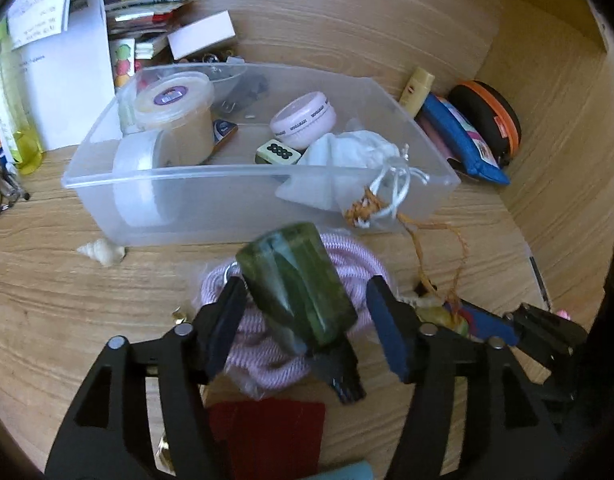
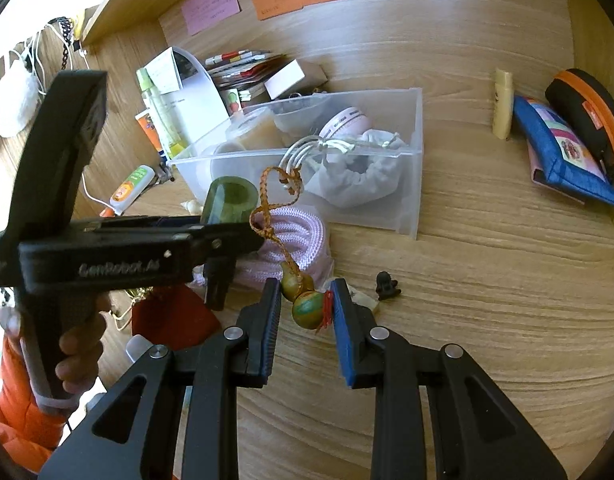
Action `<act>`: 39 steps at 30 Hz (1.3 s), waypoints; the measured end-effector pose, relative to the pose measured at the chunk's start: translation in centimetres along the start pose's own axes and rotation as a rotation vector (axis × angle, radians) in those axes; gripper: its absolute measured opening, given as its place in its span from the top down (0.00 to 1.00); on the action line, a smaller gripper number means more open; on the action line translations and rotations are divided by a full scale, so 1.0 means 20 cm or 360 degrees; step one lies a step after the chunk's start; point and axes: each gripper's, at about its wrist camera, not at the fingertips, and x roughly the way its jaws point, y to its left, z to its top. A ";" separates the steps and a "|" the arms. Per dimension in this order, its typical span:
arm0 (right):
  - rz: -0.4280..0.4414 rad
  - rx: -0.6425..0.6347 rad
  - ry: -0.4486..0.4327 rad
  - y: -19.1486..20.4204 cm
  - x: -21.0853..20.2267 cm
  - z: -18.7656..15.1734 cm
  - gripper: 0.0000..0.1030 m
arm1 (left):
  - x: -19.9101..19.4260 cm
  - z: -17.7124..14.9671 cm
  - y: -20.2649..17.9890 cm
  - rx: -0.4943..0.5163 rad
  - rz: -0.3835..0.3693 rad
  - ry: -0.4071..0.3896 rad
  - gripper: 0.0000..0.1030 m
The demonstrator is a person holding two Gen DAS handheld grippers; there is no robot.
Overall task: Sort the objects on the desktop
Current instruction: 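Carry the green jar and gourd keychain over the clear bin with both grippers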
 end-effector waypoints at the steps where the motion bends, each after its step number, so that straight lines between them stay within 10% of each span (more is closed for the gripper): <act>1: -0.0005 -0.0004 -0.0005 0.00 0.00 0.01 0.78 | 0.02 0.01 0.00 -0.0013 -0.0007 0.0018 0.39; 7: -0.0033 0.0003 -0.0051 -0.02 -0.03 0.05 0.78 | 0.03 0.05 0.01 -0.0016 0.0014 -0.0024 0.57; 39: -0.0062 -0.0229 -0.0326 0.18 0.05 0.84 0.78 | -0.52 0.39 0.29 -0.0048 0.0162 -0.0524 0.60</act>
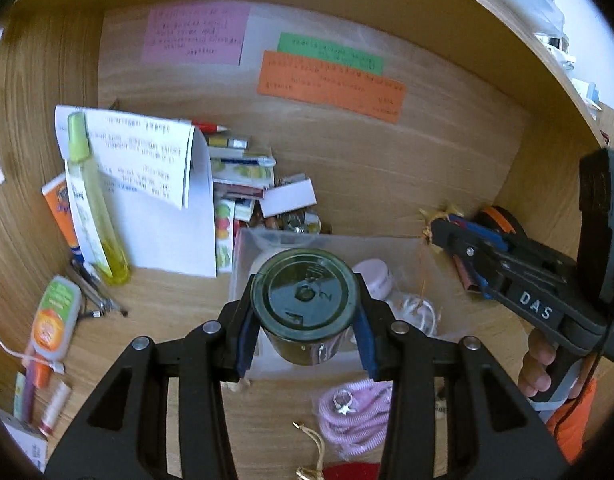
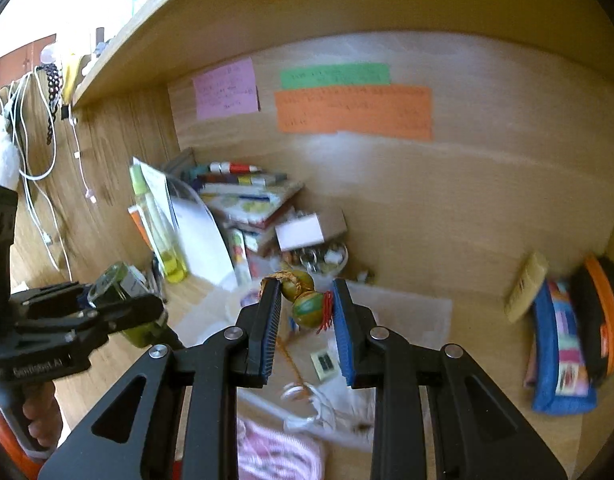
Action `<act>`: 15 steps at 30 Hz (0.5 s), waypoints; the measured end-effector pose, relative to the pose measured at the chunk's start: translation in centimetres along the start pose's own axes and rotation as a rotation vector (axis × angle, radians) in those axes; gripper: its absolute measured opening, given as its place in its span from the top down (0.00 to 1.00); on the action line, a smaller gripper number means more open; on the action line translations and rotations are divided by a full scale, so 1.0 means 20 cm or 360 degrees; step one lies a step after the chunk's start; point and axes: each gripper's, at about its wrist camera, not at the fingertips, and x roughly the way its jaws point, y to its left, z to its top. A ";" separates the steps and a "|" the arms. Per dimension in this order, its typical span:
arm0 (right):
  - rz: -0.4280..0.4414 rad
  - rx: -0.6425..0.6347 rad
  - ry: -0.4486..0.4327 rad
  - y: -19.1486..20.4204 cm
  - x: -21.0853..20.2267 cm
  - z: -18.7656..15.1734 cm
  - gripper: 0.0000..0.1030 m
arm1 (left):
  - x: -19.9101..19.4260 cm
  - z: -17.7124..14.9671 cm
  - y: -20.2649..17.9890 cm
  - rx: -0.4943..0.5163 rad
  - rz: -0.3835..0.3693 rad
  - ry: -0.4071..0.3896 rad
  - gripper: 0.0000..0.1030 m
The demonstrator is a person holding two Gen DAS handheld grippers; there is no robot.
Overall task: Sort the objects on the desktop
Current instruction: 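Carry the green jar and gourd keychain over the clear bin with both grippers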
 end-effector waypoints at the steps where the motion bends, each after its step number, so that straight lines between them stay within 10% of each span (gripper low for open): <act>1: -0.0009 0.0000 -0.0004 0.00 0.01 0.02 0.78 | 0.01 0.01 0.00 -0.0001 0.0002 0.0003 0.60; 15: -0.0009 0.0045 0.0278 -0.02 0.30 -0.21 0.78 | 0.28 -0.02 -0.05 0.0052 0.0009 0.0151 0.60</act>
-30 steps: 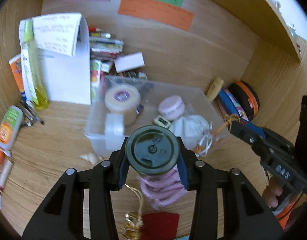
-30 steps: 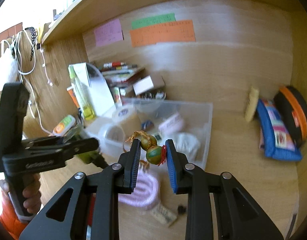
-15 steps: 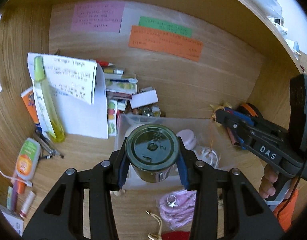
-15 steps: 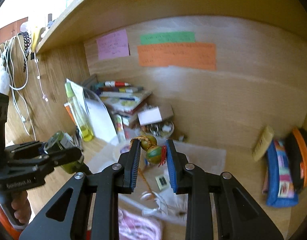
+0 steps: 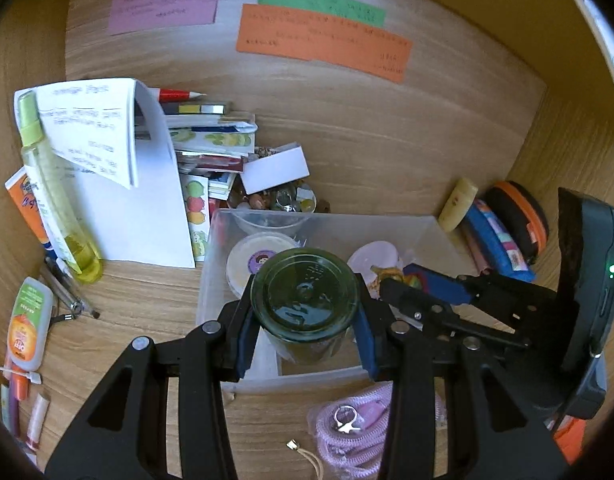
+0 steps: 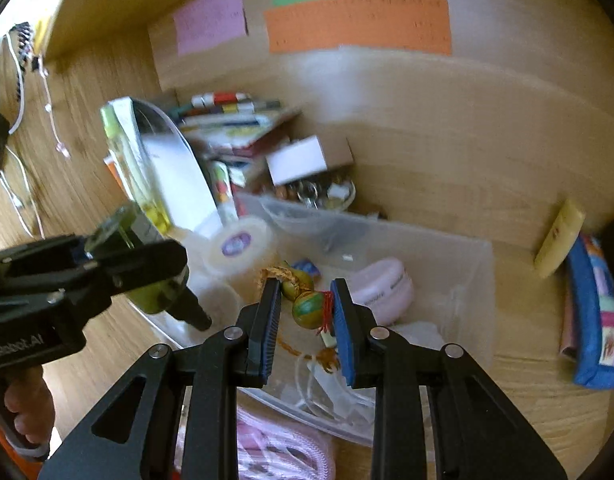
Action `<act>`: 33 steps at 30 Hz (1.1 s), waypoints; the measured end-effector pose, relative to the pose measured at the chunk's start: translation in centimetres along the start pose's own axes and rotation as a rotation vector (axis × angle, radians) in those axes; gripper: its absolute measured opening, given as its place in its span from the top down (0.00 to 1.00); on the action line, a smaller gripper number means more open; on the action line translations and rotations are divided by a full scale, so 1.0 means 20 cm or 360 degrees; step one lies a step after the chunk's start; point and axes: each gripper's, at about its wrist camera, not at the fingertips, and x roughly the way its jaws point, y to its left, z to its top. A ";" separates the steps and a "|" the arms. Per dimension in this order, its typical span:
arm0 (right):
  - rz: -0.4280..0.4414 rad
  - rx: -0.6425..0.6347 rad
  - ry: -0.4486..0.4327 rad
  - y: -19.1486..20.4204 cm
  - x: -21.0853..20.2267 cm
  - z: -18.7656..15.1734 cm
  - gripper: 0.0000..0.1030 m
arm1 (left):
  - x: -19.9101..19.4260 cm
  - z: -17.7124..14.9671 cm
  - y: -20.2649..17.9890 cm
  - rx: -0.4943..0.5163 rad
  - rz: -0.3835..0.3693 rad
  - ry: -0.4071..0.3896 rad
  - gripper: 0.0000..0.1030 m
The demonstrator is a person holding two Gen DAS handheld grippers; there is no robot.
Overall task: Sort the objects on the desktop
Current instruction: 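Carry the green jar and gourd keychain over the clear bin with both grippers, then open both grippers to drop the jar and keychain into the bin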
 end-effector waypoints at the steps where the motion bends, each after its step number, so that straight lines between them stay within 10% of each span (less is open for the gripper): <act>1: 0.0003 0.0004 0.0014 -0.01 0.02 -0.01 0.78 | 0.02 0.00 -0.01 0.0006 0.0006 0.0007 0.60; 20: -0.0074 -0.0093 0.0098 0.01 0.11 -0.06 0.77 | 0.19 -0.07 -0.01 -0.0011 -0.0064 0.0162 0.60; 33: -0.0184 -0.0222 0.0005 0.09 0.03 -0.06 0.29 | 0.14 -0.05 -0.02 0.0021 -0.0016 0.0131 0.51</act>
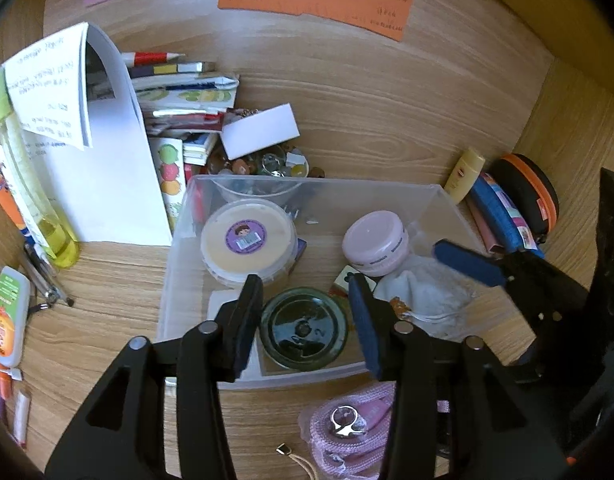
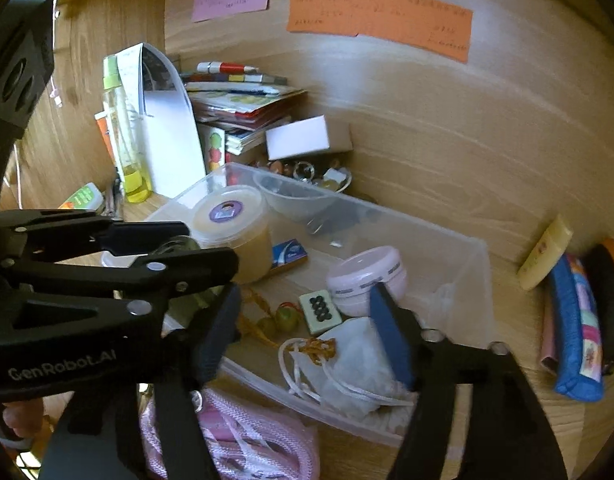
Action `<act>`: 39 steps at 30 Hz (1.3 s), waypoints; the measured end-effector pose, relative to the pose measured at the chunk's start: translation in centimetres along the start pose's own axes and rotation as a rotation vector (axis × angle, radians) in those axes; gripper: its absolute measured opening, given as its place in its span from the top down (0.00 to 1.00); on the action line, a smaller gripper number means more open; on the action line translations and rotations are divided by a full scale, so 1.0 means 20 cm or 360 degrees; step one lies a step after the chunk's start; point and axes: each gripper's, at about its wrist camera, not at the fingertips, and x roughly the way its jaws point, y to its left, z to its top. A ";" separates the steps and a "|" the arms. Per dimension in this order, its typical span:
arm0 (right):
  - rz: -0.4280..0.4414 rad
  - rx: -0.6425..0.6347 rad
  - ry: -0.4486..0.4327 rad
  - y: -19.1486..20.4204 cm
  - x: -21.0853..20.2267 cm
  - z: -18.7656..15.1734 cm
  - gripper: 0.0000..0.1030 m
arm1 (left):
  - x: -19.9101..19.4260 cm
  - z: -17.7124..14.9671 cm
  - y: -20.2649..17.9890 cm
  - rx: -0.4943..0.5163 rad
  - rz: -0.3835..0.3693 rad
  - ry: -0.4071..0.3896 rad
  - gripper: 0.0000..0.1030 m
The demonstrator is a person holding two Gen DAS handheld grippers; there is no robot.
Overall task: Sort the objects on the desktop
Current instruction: 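Open both grippers to drop the jar and keychain into the bin, then grasp the gold pouch and red cloth with the left gripper while the right grasps the light blue bottle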
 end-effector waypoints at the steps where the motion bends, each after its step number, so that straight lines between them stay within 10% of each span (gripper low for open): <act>1: -0.0013 -0.0001 -0.0009 0.00 -0.01 0.00 0.27 | -0.01 0.00 0.01 -0.0001 0.0012 -0.0016 0.48; 14: 0.0043 0.0084 -0.0127 -0.08 -0.15 0.04 0.13 | -0.24 -0.01 0.09 -0.0043 0.0091 -0.0165 0.05; 25: -0.0001 0.0219 -0.0258 -0.16 -0.43 0.06 0.01 | -0.44 -0.10 0.20 -0.0102 0.0128 -0.0211 0.03; 39: -0.0055 0.0345 -0.0137 -0.15 -0.52 -0.34 0.01 | -0.40 -0.48 0.17 -0.0037 0.0216 -0.0001 0.03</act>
